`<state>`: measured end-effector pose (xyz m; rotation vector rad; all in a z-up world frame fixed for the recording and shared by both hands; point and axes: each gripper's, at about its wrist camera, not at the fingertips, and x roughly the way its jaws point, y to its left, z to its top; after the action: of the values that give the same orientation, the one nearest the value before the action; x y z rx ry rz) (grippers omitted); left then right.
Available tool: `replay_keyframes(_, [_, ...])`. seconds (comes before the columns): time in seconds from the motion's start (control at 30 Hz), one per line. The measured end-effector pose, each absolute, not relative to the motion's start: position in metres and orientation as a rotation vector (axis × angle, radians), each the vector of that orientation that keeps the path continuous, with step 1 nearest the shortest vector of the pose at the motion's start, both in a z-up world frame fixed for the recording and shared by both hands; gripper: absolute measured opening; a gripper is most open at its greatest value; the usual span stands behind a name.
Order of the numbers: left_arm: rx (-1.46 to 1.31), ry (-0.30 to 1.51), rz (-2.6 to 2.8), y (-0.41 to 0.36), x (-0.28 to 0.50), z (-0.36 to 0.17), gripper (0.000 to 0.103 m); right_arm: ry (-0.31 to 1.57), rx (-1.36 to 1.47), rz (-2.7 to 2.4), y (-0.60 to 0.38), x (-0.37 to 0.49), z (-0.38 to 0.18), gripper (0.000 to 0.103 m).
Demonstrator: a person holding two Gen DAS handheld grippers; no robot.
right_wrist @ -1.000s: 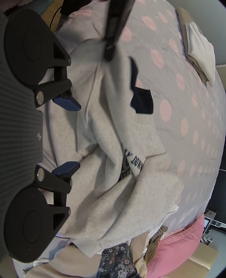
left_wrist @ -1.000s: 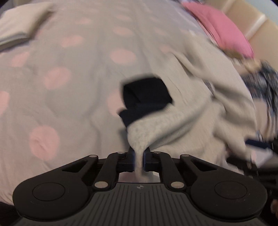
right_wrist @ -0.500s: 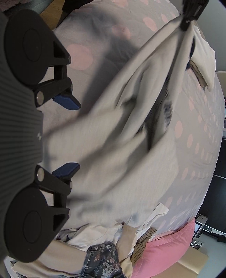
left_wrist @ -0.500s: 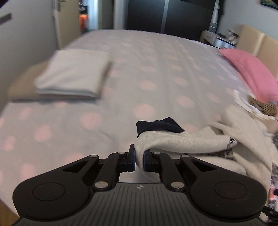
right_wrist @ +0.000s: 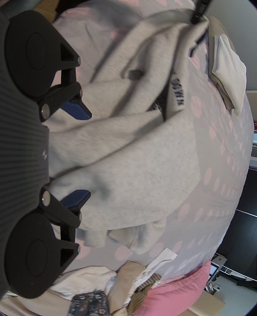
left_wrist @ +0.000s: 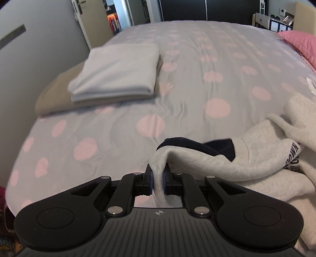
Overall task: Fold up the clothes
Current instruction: 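Lift the grey sweatshirt with both grippers and pull it off the pile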
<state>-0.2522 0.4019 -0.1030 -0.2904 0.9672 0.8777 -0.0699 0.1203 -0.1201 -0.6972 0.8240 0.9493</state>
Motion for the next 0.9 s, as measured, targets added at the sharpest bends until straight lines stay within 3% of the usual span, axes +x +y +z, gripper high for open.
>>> replay_keyframes(0.57, [-0.415,1.036,0.874,0.414,-0.256,-0.139,0.016,0.705,-0.874,0.947,0.198,-0.035,-0.143,0.083])
replay_keyframes(0.63, [-0.441,1.017,0.873,0.417,-0.258,-0.137,0.016,0.702,-0.833,0.933,0.199,-0.029,-0.136,0.075])
replay_keyframes(0.7, [-0.458,0.985,0.875,0.418,-0.260,-0.132,0.013,0.705,-0.790,0.926,0.199,-0.024,-0.127,0.047])
replay_keyframes(0.77, [-0.465,0.952,0.875,0.418,-0.261,-0.127,0.008,0.713,-0.748,0.928,0.197,-0.020,-0.118,0.031])
replay_keyframes(0.9, [-0.454,0.876,0.874,0.416,-0.261,-0.110,0.006,0.692,-0.708,0.933,0.188,-0.027,-0.096,0.015])
